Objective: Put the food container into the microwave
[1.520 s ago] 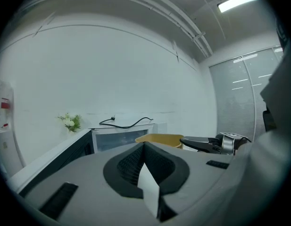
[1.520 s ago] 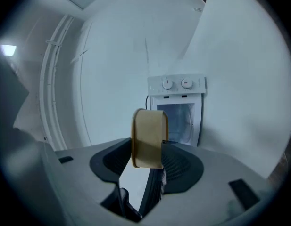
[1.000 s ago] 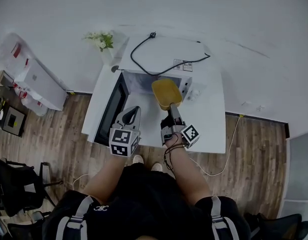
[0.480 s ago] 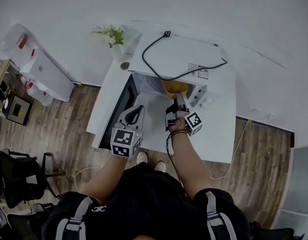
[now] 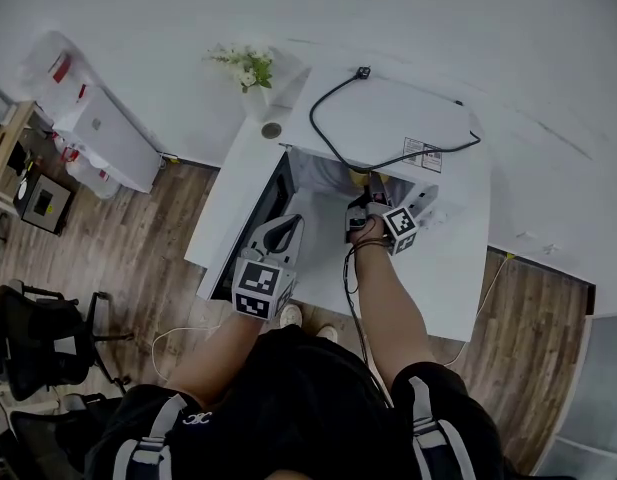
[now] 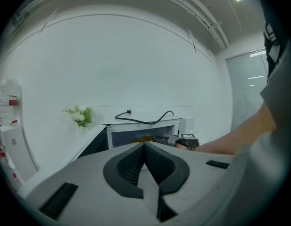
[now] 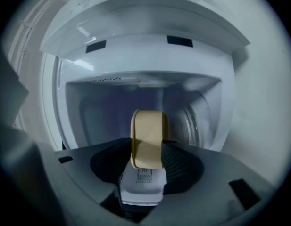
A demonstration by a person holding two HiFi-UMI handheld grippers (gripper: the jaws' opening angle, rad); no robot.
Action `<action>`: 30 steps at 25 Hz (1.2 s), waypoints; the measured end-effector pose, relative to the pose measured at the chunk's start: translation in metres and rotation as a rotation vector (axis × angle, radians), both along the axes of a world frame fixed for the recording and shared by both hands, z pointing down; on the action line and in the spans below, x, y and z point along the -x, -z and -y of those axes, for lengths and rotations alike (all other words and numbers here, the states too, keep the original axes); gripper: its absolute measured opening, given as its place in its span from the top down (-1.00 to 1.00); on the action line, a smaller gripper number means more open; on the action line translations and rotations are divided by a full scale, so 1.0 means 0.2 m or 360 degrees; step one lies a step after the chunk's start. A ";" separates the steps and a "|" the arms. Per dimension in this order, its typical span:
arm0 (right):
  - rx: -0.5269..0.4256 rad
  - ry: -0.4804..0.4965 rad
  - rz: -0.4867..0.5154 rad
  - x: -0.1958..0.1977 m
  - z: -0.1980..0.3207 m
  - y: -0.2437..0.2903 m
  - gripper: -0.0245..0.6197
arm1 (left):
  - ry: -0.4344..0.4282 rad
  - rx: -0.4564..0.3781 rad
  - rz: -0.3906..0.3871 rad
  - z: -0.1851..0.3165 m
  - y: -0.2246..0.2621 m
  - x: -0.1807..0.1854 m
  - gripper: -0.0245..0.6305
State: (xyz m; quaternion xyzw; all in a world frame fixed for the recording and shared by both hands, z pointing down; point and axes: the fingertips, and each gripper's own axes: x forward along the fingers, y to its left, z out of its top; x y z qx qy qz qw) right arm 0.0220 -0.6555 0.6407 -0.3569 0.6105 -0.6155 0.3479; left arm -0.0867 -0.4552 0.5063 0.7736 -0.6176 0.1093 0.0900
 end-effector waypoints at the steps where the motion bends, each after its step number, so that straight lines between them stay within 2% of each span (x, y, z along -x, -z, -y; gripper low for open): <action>1: 0.0011 -0.0002 0.0000 0.01 0.01 -0.01 0.29 | -0.0006 0.0000 0.0004 0.00 0.00 0.00 0.92; 5: 0.0077 0.0002 -0.0049 0.04 0.02 -0.04 0.28 | -0.0040 0.0006 0.0031 0.01 -0.03 -0.02 0.92; 10: 0.0229 0.0048 -0.0196 0.06 -0.01 -0.14 0.29 | -0.0073 0.0009 0.0030 0.03 -0.05 -0.03 0.92; 12: 0.0279 0.0080 -0.0260 0.06 -0.03 -0.17 0.75 | -0.0084 0.0006 0.0027 0.04 -0.04 -0.03 0.92; 14: 0.0278 0.0089 -0.0283 0.06 -0.03 -0.16 0.75 | -0.0096 0.0004 0.0022 0.05 -0.04 -0.03 0.92; 20: 0.0166 0.0109 -0.0271 0.03 -0.07 -0.09 0.78 | -0.0139 -0.0007 0.0004 0.10 -0.04 -0.04 0.92; 22: 0.0104 0.0157 -0.0281 0.03 -0.11 -0.06 0.80 | -0.0154 -0.0014 -0.0007 0.11 -0.04 -0.05 0.92; 24: 0.0026 0.0204 -0.0333 0.02 -0.17 -0.02 0.92 | -0.0171 -0.0022 -0.0022 0.13 -0.03 -0.06 0.92; 30: -0.0185 0.0254 -0.0360 -0.04 -0.35 0.16 0.93 | -0.0212 -0.0027 -0.0069 0.17 -0.03 -0.08 0.92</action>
